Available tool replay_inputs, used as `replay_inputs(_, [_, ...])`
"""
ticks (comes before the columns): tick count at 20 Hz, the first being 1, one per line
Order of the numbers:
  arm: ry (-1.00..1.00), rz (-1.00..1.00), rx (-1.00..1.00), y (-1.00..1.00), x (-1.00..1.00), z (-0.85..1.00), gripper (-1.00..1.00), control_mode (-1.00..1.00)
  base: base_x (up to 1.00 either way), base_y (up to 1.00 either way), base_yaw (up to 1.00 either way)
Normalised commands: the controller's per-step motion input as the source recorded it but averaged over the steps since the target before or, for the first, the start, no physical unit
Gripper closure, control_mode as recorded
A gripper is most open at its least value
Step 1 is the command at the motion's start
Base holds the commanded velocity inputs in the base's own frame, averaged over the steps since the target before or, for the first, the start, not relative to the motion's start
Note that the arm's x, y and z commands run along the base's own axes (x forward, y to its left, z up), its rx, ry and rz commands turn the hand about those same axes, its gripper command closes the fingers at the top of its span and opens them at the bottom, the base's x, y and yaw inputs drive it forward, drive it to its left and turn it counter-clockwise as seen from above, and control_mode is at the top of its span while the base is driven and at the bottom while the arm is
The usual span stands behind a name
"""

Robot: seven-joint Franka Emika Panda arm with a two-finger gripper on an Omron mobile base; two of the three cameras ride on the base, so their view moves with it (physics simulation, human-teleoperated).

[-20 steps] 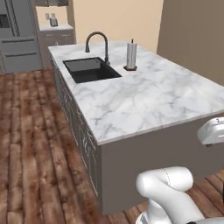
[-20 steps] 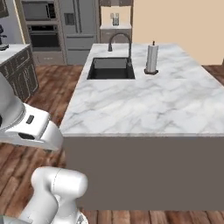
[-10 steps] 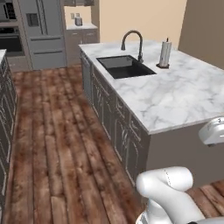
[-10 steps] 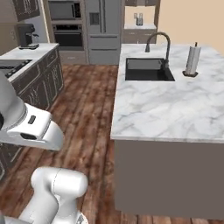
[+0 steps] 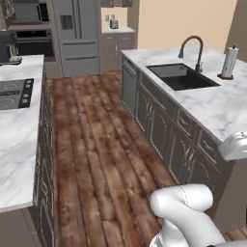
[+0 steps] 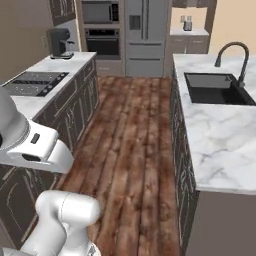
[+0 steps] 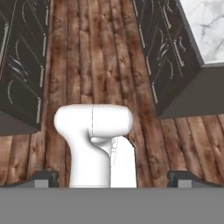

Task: Close all open cabinet doors.

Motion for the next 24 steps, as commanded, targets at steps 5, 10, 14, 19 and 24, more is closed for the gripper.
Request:
replay_inputs(5, [0.00,0.00,0.00,0.00,0.00,0.00,-1.00,1.00,0.85,0.95,0.14])
replay_inputs(10, [0.00,0.00,0.00,0.00,0.00,0.00,-1.00,1.00,1.00,0.16,0.01])
replay_inputs(14, [0.00,0.00,0.00,0.00,0.00,0.00,-1.00,1.00,1.00,-0.06,0.00])
replay_inputs(19, [0.00,0.00,0.00,0.00,0.00,0.00,-1.00,1.00,1.00,-0.05,0.00])
replay_inputs(24, [0.00,0.00,0.00,0.00,0.00,0.00,-1.00,1.00,1.00,-0.01,0.00])
